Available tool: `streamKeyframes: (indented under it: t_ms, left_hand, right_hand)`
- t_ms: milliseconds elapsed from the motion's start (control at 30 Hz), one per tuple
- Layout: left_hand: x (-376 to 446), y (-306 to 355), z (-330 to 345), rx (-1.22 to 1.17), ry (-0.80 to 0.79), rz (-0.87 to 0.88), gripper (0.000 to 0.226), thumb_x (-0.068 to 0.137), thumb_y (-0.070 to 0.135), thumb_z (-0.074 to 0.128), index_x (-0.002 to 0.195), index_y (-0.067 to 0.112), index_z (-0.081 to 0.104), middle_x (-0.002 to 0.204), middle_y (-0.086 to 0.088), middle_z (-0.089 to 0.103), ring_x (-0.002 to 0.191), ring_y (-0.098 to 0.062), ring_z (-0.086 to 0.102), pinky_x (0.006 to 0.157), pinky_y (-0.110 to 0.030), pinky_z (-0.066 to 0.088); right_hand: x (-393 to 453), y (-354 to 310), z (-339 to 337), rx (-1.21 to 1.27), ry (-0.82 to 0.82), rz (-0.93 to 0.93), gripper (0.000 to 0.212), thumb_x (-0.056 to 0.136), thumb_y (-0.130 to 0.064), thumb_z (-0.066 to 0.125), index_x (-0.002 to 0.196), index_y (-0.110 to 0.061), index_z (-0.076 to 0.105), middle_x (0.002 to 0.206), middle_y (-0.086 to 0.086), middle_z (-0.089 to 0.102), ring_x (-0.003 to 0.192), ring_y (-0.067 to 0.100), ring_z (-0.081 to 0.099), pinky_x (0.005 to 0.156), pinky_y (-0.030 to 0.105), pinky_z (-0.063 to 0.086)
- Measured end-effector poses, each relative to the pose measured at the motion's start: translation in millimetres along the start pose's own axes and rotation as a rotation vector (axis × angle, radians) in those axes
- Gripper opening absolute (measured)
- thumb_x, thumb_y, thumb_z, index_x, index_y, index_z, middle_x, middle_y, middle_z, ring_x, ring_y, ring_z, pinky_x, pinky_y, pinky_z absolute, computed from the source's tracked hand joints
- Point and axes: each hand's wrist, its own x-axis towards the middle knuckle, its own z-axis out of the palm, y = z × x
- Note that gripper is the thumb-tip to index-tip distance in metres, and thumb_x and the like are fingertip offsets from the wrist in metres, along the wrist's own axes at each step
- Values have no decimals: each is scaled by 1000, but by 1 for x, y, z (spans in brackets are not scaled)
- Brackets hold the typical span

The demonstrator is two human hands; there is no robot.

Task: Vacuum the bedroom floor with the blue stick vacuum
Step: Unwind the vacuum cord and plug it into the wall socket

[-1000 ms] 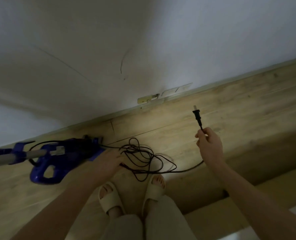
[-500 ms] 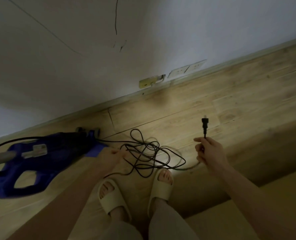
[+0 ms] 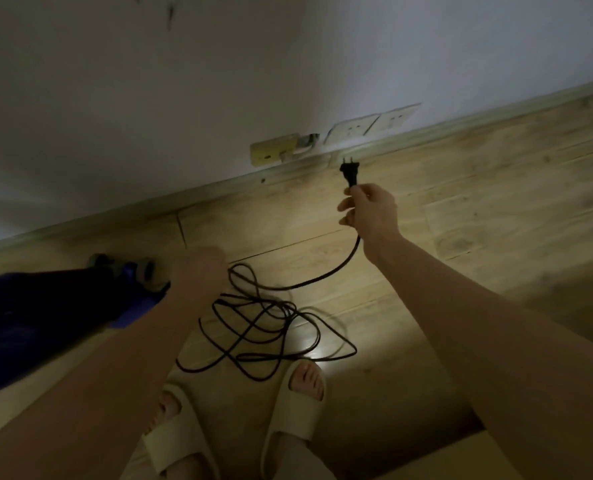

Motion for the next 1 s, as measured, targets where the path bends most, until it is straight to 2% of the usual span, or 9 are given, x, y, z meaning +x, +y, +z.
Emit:
streamKeyframes:
  t_ms: [100, 167, 233, 300, 367, 433, 533, 733, 1000]
  left_hand:
    - [27, 21, -8, -286, 64, -35, 30, 104, 15, 33, 122, 2, 53, 122, -14, 57, 108, -25, 56, 83, -30, 43]
    - [46, 33, -12, -478, 101, -59, 32, 104, 14, 34, 123, -2, 54, 123, -20, 57, 111, -33, 55, 89, -35, 42]
    - [67, 43, -15, -583, 148, -73, 31, 102, 12, 39, 119, -6, 58, 121, -25, 59, 112, -38, 55, 91, -39, 42]
    - [83, 50, -17, -609, 180, -56, 29, 100, 11, 42, 114, -7, 61, 116, -26, 61, 110, -41, 56, 90, -40, 43]
    - [96, 52, -15, -612, 203, -29, 27, 98, 12, 45, 109, -4, 64, 110, -24, 64, 105, -40, 59, 88, -42, 45]
    - [105, 52, -12, -600, 192, 5, 26, 98, 12, 46, 109, -2, 63, 108, -21, 64, 98, -35, 59, 81, -37, 46]
    - [107, 55, -10, -563, 149, 38, 22, 99, 12, 45, 112, 0, 59, 97, -13, 55, 85, -25, 50, 70, -28, 35]
    - [116, 51, 0, -569, 141, 51, 17, 97, 12, 48, 105, 3, 60, 106, -16, 60, 90, -25, 52, 78, -34, 41]
    - [115, 51, -14, -572, 115, 61, 20, 99, 10, 46, 111, 2, 60, 109, -15, 61, 84, -19, 49, 70, -29, 36]
  right_hand:
    - [35, 10, -5, -181, 49, -76, 22, 102, -12, 42, 113, 0, 57, 82, 4, 65, 61, 10, 51, 61, 21, 44]
    - [56, 13, -10, -332, 75, -174, 21, 103, -15, 41, 108, -1, 55, 86, 8, 64, 65, 10, 50, 52, 11, 38]
    - [78, 15, -13, -411, 95, -248, 23, 103, -18, 42, 103, 0, 56, 88, 14, 65, 64, 14, 51, 52, 20, 40]
    - [95, 17, -13, -462, 124, -288, 24, 103, -19, 42, 101, 0, 57, 90, 19, 65, 69, 22, 54, 59, 33, 42]
    - [109, 18, -12, -509, 128, -312, 23, 103, -18, 42, 100, 0, 57, 89, 18, 64, 72, 26, 56, 61, 37, 44]
    - [119, 18, -10, -532, 108, -340, 23, 103, -18, 42, 99, -1, 56, 84, 15, 61, 68, 23, 53, 58, 35, 41]
    - [127, 17, -6, -594, 103, -389, 23, 103, -18, 41, 97, -1, 55, 73, 6, 53, 58, 17, 45, 50, 29, 34]
    - [132, 25, -3, -649, 193, -456, 20, 104, -18, 40, 101, -3, 54, 69, 0, 48, 52, 7, 37, 44, 22, 27]
    - [131, 23, -1, -649, 221, -479, 19, 104, -18, 40, 103, -4, 53, 67, -4, 43, 53, 6, 36, 43, 19, 24]
